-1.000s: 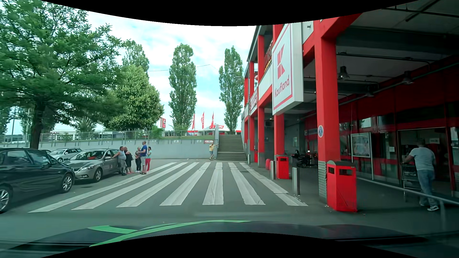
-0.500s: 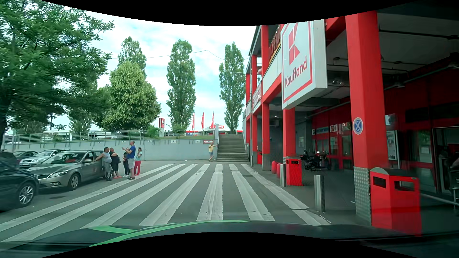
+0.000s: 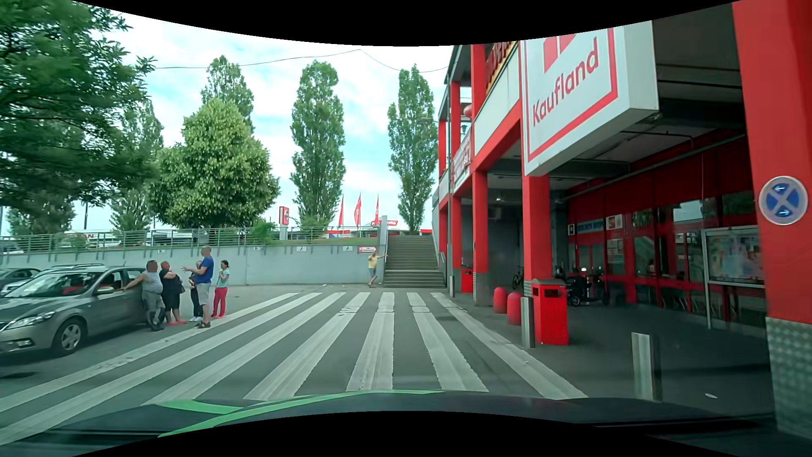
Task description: Follow the waypoints while adhering to traffic rules and regulations
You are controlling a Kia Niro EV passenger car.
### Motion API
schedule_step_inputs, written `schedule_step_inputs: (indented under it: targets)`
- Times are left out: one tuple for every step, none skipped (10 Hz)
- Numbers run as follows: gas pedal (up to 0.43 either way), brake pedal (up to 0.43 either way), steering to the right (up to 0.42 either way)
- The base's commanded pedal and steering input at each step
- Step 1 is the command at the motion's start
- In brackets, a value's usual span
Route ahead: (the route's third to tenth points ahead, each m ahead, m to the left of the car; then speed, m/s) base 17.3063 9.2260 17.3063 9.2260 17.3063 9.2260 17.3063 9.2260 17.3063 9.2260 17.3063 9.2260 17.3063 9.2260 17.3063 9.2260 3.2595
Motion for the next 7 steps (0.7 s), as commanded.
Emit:
schedule_step_inputs:
  targets:
    - [0.020, 0.000, -0.008]
    - [0.020, 0.000, -0.005]
    - [0.020, 0.000, -0.004]
    - [0.020, 0.000, -0.004]
    - [0.020, 0.000, -0.004]
    - [0.020, 0.000, -0.004]
    - [0.020, 0.000, -0.004]
